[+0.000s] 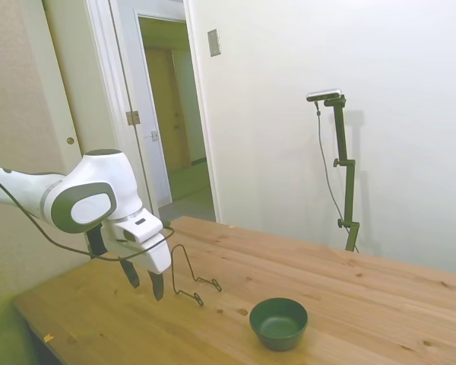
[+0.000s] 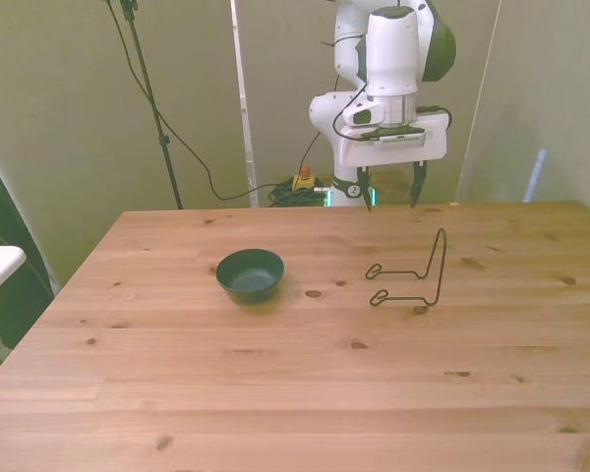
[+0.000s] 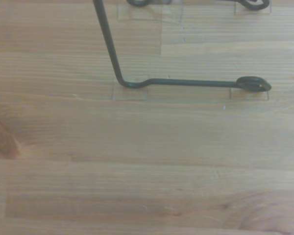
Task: Load the bowl
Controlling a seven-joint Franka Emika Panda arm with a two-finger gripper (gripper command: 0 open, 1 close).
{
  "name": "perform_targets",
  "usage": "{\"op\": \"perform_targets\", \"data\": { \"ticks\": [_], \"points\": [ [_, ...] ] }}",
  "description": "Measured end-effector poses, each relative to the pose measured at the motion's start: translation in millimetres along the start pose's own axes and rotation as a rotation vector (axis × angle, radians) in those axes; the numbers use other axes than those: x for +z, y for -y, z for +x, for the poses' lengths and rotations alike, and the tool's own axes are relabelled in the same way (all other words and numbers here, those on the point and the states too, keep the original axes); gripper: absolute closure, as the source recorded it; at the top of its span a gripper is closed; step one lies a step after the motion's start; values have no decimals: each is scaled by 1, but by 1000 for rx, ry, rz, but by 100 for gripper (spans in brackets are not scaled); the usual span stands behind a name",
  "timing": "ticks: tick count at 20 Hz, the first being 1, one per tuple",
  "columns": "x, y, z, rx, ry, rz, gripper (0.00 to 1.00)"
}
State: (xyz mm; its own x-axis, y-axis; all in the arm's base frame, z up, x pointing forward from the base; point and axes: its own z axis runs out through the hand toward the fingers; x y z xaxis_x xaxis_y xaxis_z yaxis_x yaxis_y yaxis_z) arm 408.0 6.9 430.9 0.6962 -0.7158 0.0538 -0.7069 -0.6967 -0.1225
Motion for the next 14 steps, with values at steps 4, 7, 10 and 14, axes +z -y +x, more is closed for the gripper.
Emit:
{"op": "perform_targets", "data": {
  "ticks": [4,7,10,14],
  "points": [
    [-3,-9,19,55,-97,-40,0],
    [-15,-19,50,115,-181,-81,0],
    [-32,-22,86,154,-212,-87,0],
    [-43,-27,137,217,-198,-102,0]
  ]
}}
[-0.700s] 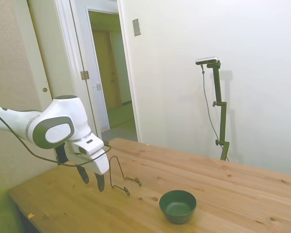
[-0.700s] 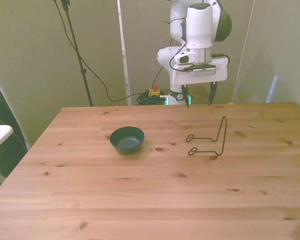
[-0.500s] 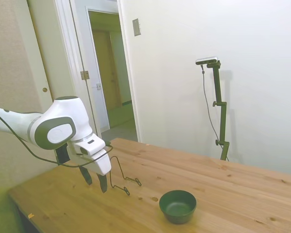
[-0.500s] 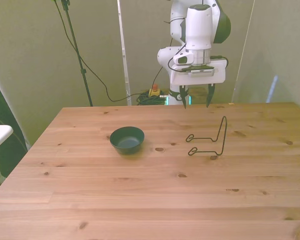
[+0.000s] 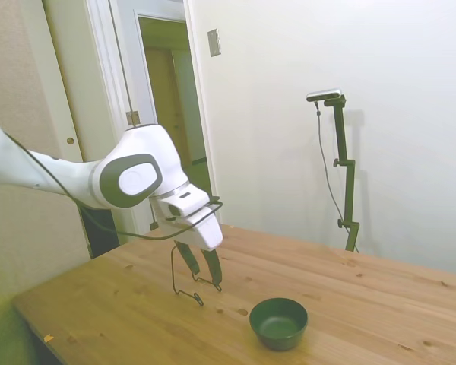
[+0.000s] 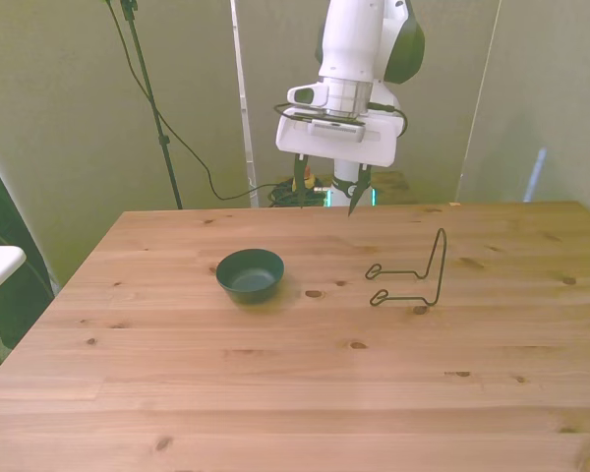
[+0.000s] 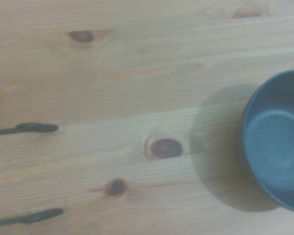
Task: Load the bowl
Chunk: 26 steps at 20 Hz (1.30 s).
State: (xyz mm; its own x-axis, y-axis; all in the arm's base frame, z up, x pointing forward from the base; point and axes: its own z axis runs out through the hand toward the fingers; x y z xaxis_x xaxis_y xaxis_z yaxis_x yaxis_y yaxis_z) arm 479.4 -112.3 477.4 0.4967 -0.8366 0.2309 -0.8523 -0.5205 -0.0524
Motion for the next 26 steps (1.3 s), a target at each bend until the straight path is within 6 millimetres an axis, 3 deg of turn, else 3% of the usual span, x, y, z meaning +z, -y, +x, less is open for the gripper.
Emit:
{"op": "perform_targets", "data": {
  "ticks": [5,8,13,18,26],
  "points": [
    [24,10,52,41,23,-36,0],
    [44,17,67,46,39,-61,0],
    [84,28,74,41,72,-97,0],
    [97,39,71,19,77,-114,0],
    [126,34,82,25,79,-161,0]
  ]
}}
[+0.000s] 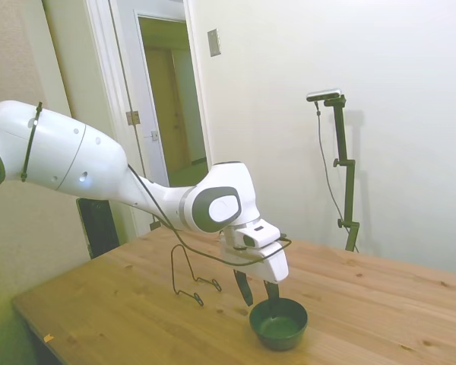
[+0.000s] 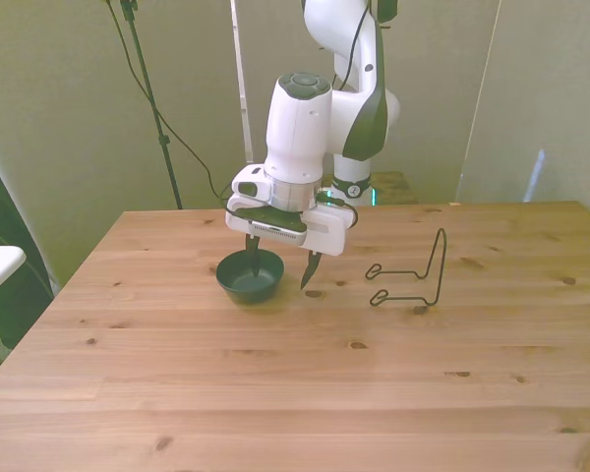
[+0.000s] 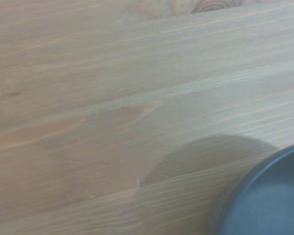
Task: Load the bowl
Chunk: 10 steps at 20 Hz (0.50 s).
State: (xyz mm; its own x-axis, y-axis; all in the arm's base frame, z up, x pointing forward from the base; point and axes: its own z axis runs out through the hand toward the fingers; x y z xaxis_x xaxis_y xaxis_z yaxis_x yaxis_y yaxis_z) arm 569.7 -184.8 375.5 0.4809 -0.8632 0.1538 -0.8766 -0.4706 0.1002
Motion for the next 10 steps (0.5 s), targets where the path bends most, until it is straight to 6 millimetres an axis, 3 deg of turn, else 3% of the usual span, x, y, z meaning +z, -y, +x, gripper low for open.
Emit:
{"op": "perform_targets", "data": {
  "ticks": [2,3,10],
  "points": [
    [0,2,-2,-3,-2,-1,0],
    [0,4,-3,-3,-2,-1,100],
    [7,0,3,25,-1,-19,100]
  ]
}}
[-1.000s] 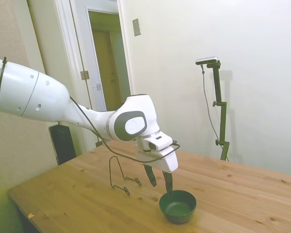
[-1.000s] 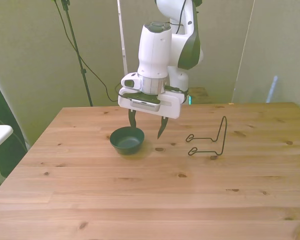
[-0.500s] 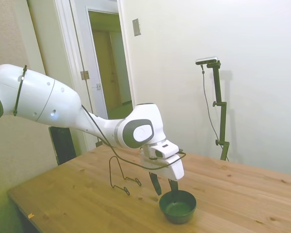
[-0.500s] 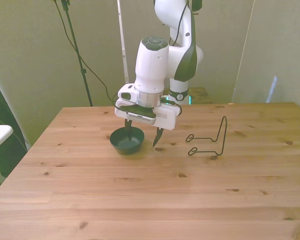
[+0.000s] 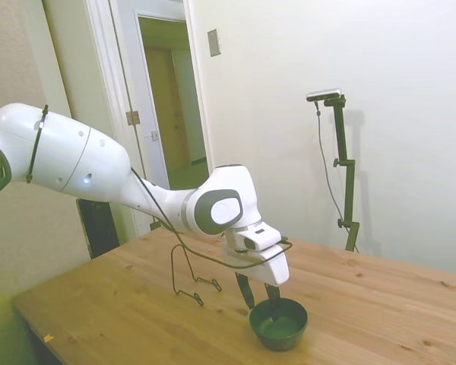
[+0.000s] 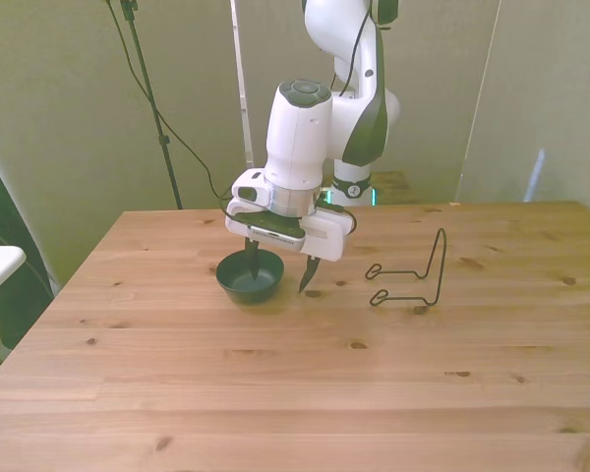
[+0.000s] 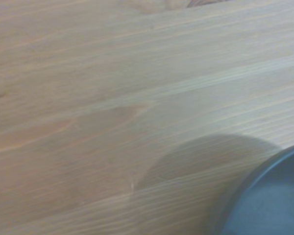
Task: Load the bowl
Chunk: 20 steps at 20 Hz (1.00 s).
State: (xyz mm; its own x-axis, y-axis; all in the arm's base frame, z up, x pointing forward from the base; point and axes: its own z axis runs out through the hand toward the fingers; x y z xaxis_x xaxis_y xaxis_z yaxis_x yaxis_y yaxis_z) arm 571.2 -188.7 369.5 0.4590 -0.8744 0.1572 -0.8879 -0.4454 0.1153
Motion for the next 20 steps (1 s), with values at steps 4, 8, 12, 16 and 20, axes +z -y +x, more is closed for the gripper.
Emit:
{"op": "perform_targets", "data": {
  "ticks": [4,8,12,16,20],
  "points": [
    [0,1,-1,-2,0,-1,100],
    [0,5,-6,-6,0,-2,100],
    [0,7,-7,-8,0,-2,100],
    [0,8,-8,-10,-1,-4,100],
    [3,8,-8,-11,0,-9,100]
  ]
}}
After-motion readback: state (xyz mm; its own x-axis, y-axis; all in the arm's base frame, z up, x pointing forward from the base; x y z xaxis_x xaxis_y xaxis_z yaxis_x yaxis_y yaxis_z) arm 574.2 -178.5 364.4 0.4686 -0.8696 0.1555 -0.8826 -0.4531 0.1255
